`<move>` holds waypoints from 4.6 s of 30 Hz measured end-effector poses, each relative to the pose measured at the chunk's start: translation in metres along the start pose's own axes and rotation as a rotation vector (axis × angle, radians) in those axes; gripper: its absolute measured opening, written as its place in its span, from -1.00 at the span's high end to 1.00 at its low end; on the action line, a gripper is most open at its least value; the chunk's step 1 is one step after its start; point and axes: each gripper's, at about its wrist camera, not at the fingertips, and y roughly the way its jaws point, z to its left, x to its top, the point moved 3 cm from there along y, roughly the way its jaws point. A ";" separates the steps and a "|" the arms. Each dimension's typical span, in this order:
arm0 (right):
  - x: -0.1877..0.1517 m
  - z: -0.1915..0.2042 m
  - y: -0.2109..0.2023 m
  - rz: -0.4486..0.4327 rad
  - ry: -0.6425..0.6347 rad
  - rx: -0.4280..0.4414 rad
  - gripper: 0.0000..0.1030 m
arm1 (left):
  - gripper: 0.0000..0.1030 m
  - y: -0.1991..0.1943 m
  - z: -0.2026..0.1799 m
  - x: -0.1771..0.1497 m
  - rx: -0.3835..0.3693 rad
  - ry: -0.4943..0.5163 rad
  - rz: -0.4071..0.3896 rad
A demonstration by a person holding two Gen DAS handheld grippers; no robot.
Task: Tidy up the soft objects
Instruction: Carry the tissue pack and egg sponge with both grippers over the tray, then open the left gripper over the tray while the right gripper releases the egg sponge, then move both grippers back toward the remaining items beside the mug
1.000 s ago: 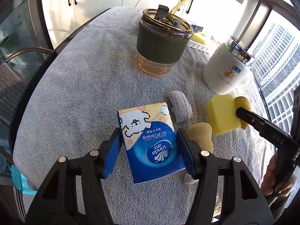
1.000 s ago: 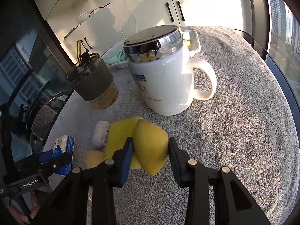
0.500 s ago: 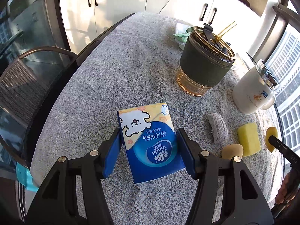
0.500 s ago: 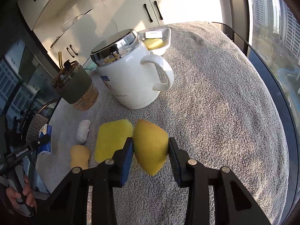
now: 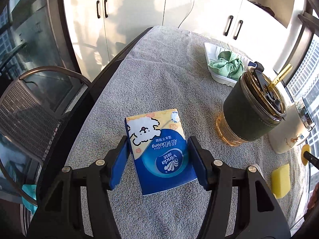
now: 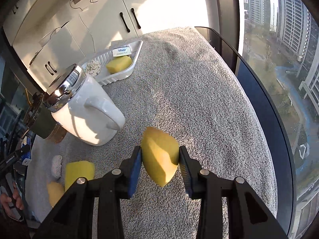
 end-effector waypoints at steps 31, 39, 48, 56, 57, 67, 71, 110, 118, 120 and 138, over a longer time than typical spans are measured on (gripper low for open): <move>0.190 0.029 0.100 0.029 -0.121 -0.070 0.23 | -0.10 0.145 -0.053 0.205 -0.128 0.169 -0.046; 0.202 0.075 0.132 0.078 -0.220 -0.022 0.23 | -0.10 0.152 -0.109 0.212 -0.222 0.287 -0.023; 0.188 0.107 0.150 0.153 -0.302 0.063 0.23 | -0.10 0.170 -0.153 0.209 -0.322 0.364 0.045; 0.185 0.109 0.152 0.169 -0.313 0.065 0.22 | -0.10 0.184 -0.163 0.198 -0.337 0.367 0.074; 0.184 0.109 0.152 0.168 -0.314 0.065 0.22 | -0.10 0.183 -0.164 0.197 -0.339 0.369 0.070; 0.178 0.117 0.149 0.164 -0.348 0.055 -0.13 | -0.12 0.161 -0.172 0.191 -0.329 0.425 0.007; 0.179 0.120 0.140 0.135 -0.372 0.051 -0.29 | -0.30 0.145 -0.167 0.197 -0.340 0.404 -0.032; 0.109 -0.032 0.048 0.048 -0.060 -0.105 -0.31 | -0.30 0.079 0.001 0.120 -0.145 0.197 -0.114; 0.058 -0.059 0.023 0.058 -0.041 -0.142 -0.32 | -0.30 0.054 0.017 0.063 -0.131 0.239 -0.121; 0.046 -0.064 0.019 0.063 -0.038 -0.142 -0.32 | -0.30 0.049 0.018 0.053 -0.144 0.243 -0.114; -0.042 -0.037 -0.017 0.071 -0.047 -0.089 -0.32 | -0.30 0.004 -0.016 -0.038 -0.288 0.302 -0.054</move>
